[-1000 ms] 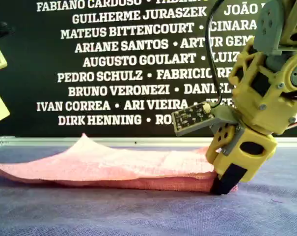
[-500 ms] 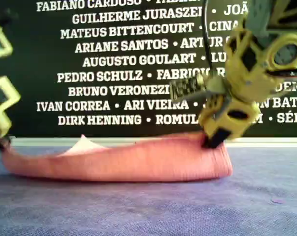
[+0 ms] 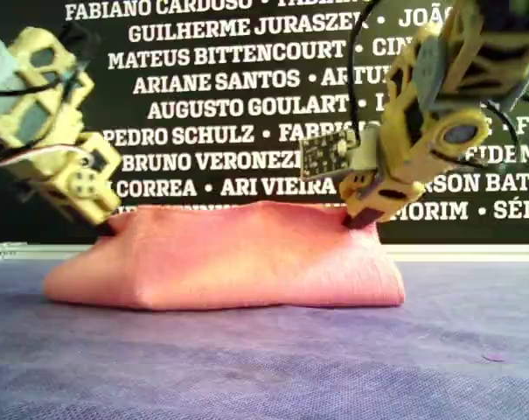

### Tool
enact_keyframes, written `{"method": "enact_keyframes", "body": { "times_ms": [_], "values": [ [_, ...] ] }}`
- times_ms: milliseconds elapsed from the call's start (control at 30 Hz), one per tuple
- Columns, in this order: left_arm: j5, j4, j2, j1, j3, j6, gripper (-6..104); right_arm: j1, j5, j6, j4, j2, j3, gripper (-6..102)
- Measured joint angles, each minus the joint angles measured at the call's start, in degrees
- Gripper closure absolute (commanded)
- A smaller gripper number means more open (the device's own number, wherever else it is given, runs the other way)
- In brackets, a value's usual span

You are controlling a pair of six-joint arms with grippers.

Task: Fold a cloth

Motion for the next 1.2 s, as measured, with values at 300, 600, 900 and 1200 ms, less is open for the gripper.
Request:
{"method": "enact_keyframes", "body": {
  "times_ms": [300,600,900,1200],
  "values": [
    [-0.53,-0.09,-19.25,3.78,-24.08,2.90,97,-2.64,0.26,0.26,-5.54,-15.03,-17.31,95],
    [-0.44,-0.09,-30.32,3.96,-40.17,2.90,97,-4.13,0.09,0.09,-8.17,-28.56,-35.33,95],
    [-0.62,-0.09,-37.18,7.56,-48.08,2.90,97,-4.66,0.09,0.09,-8.17,-37.97,-46.76,95],
    [-0.53,-0.09,-37.79,7.56,-48.34,2.90,95,-4.39,0.26,0.09,-8.17,-39.90,-50.63,93]
  ]
}}
